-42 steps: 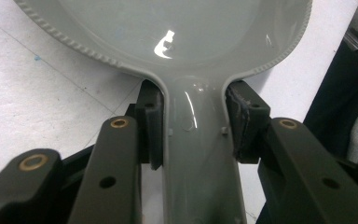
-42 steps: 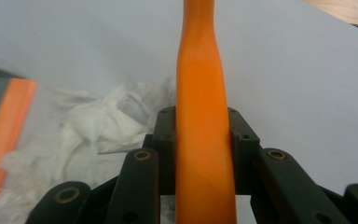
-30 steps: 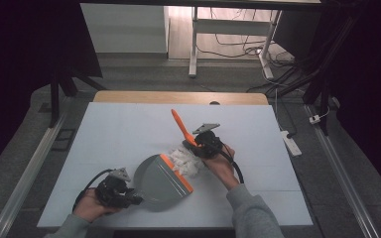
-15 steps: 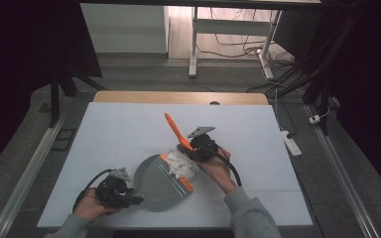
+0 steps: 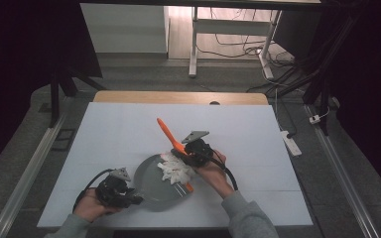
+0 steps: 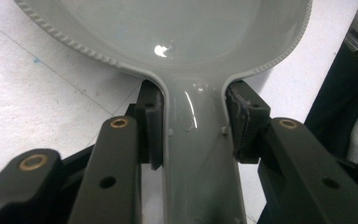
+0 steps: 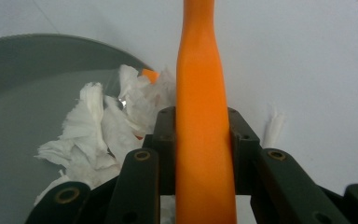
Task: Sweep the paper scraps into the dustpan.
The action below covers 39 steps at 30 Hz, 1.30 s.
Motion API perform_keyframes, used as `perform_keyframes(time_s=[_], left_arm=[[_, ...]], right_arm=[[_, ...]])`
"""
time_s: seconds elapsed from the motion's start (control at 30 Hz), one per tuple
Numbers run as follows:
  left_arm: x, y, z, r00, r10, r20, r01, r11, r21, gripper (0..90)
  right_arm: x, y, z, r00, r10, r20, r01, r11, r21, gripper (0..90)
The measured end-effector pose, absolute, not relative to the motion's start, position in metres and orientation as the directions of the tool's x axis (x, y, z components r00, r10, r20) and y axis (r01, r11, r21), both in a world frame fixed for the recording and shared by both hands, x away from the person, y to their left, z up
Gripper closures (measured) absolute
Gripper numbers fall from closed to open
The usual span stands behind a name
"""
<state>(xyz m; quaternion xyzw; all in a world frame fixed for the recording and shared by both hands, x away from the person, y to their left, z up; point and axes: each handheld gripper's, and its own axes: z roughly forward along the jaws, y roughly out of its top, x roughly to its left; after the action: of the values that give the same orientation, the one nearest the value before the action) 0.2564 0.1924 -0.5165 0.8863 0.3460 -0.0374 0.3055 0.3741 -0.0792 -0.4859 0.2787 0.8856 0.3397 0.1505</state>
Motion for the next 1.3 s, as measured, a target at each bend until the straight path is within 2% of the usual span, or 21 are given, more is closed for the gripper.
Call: perform_keyframes(time_s=[0.47,0.87,1.3], left_arm=[[0.257,0.192,-0.517,0.760,0.588,-0.275,0.634,-0.578,0.514,61.7],[0.257,0.192,-0.517,0.759,0.589,-0.276,0.634,-0.577,0.514,61.8],[0.257,0.191,-0.517,0.757,0.591,-0.278,0.637,-0.573,0.515,61.8]], right_arm=[[0.355,-0.063,-0.487,-0.835,0.544,-0.081,0.345,0.633,0.693,70.5],[0.336,-0.056,-0.476,-0.874,0.485,-0.012,0.317,0.589,0.743,70.4],[0.351,-0.098,-0.459,-0.801,0.599,-0.012,0.360,0.498,0.789,70.4]])
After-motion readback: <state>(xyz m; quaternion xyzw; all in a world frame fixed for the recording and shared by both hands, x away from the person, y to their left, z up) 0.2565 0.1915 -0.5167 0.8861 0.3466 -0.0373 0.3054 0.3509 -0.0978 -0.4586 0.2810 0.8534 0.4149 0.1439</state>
